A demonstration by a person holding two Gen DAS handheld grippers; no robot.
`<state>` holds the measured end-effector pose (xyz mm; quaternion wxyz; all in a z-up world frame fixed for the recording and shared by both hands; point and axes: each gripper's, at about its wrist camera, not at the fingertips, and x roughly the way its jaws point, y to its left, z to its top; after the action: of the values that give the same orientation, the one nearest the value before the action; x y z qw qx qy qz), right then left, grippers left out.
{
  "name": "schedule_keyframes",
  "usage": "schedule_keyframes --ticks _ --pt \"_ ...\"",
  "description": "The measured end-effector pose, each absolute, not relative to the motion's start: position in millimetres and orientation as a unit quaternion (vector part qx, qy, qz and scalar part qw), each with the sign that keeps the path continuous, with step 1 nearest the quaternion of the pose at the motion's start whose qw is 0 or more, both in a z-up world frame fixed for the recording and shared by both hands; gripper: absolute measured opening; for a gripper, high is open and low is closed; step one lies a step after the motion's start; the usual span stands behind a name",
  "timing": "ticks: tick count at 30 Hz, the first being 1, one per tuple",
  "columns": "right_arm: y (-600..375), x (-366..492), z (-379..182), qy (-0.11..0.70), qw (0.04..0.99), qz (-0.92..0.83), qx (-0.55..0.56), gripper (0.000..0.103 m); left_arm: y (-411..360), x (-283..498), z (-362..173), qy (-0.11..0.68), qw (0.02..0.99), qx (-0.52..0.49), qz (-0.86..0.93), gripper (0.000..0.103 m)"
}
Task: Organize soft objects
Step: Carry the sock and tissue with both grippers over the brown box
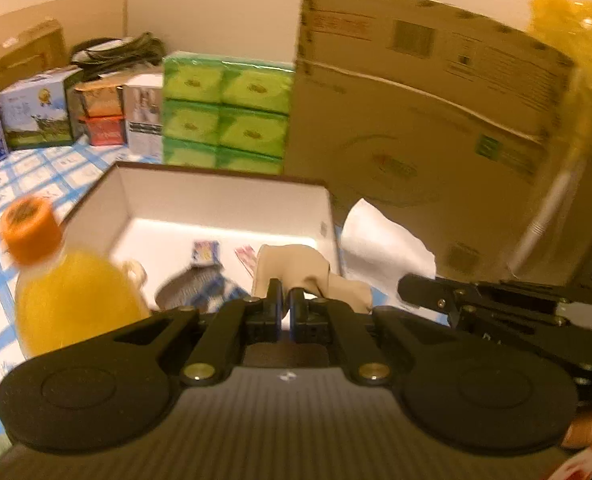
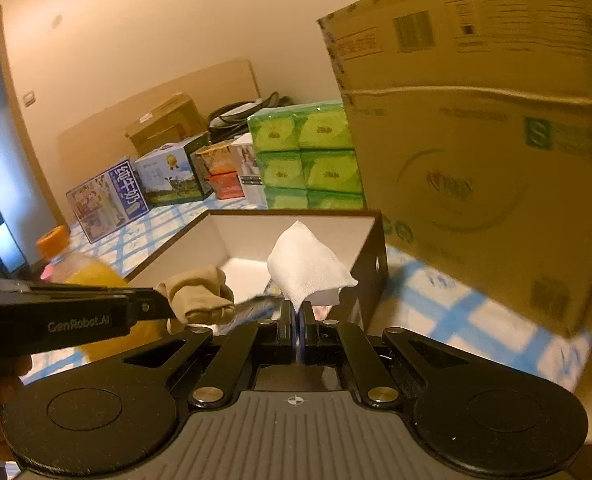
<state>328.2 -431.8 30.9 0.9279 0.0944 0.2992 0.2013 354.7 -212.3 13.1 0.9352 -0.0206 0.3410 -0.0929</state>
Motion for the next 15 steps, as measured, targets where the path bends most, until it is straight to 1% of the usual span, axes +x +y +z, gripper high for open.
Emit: schedule_keyframes --ticks 9,15 --pt "-415 416 1 0.307 0.922 0.23 0.051 0.001 -217 449 -9 0.349 0.937 -0.027 -0.014 0.003" --pt "-404 464 -23 0.314 0.919 0.237 0.034 0.002 -215 490 -33 0.368 0.929 -0.024 0.037 0.003"
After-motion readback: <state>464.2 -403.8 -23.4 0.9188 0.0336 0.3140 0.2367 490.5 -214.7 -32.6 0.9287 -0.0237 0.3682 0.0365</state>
